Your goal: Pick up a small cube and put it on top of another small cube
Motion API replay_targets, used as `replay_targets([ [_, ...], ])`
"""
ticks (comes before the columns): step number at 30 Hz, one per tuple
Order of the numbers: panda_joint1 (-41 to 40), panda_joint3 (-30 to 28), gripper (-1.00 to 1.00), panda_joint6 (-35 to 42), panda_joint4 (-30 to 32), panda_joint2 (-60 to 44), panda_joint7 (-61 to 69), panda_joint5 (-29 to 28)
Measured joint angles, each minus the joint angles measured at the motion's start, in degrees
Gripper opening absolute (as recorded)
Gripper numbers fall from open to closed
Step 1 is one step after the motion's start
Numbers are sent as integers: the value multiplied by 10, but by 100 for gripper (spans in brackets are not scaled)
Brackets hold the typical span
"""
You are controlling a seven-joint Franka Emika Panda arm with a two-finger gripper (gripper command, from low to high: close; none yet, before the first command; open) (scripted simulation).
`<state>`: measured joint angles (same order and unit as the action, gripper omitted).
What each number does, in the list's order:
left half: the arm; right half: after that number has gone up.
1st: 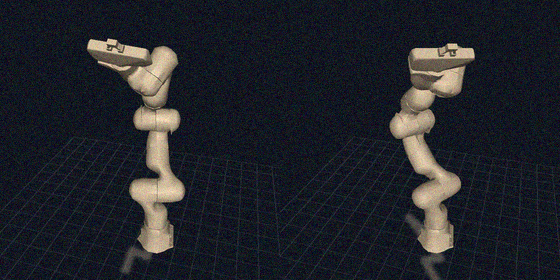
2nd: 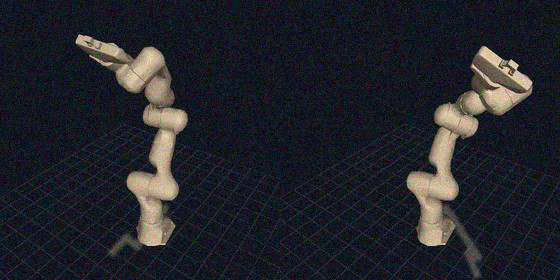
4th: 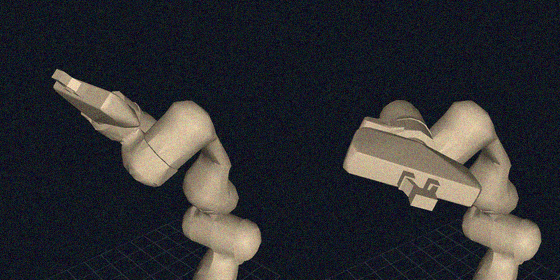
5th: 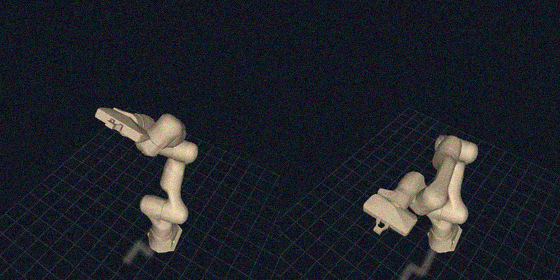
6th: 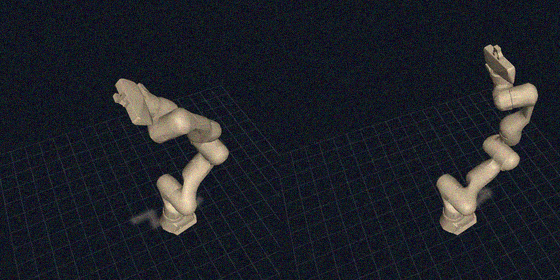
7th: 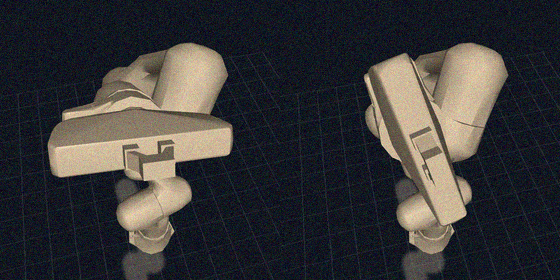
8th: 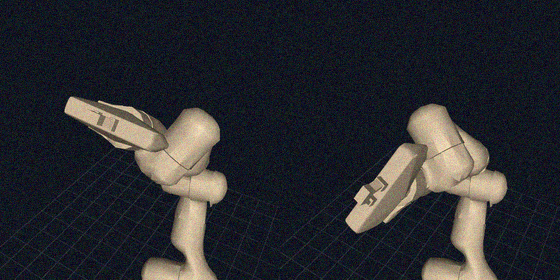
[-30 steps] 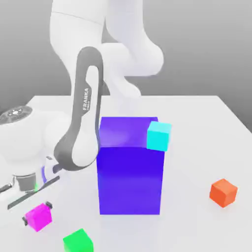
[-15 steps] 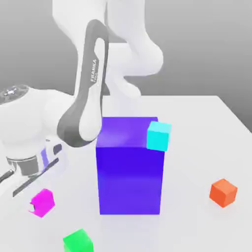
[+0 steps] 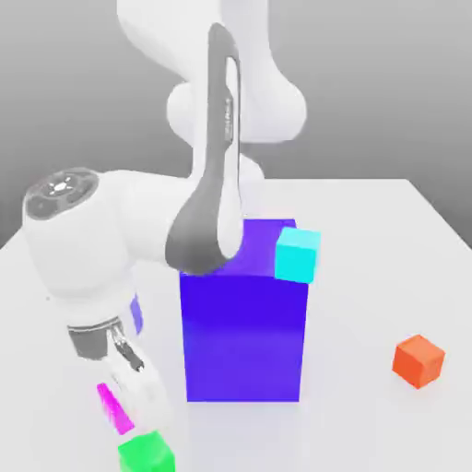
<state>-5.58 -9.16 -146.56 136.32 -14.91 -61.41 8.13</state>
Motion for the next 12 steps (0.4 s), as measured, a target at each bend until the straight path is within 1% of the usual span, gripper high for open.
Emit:
replay_targets([
  [4,1,20,-100,1,-9,26,125,-42],
  [8,-3,33,-100,-56,-15,-27,167,-42],
  [9,-5,36,100,-74,-16,-45,172,-38],
  [12,-5,36,100,-74,-16,-45,172,-38],
])
